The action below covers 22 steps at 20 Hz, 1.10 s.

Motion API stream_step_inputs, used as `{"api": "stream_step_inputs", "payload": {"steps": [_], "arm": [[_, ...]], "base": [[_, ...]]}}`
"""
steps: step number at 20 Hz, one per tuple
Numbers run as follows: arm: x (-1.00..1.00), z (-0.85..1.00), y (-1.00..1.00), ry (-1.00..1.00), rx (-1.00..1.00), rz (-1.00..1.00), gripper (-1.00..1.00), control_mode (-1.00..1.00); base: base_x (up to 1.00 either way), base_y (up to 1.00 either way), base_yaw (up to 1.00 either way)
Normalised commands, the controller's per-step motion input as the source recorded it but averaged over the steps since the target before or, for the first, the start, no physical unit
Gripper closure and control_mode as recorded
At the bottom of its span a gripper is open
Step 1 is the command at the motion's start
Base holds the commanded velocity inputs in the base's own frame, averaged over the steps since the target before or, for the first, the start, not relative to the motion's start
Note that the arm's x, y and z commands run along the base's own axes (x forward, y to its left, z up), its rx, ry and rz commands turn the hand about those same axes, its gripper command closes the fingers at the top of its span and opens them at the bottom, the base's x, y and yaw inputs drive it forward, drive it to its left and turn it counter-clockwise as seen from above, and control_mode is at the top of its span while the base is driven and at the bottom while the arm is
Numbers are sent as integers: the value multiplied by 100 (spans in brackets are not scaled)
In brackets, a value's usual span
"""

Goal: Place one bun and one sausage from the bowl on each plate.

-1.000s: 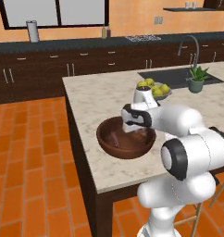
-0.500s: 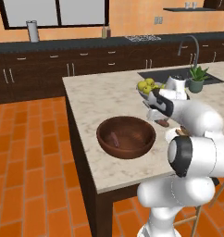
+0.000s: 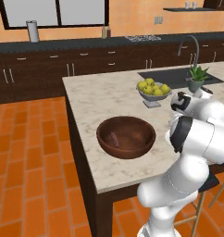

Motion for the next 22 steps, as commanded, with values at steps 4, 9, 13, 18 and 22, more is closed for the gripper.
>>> {"api": "stream_step_inputs", "payload": {"steps": [4, 9, 13, 18, 22], "arm": [[0, -54, -17, -2, -3, 0, 100, -100], [-11, -24, -1, 0, -5, 0, 100, -100], [0, -21, 0, -7, -9, 0, 100, -100], [-2, -19, 0, -2, -5, 0, 100, -100], [0, -12, 0, 0, -1, 0, -100, -100]], "base": [[0, 0, 0], [0, 0, 0], [0, 0, 0], [0, 0, 0], [0, 0, 0]]}}
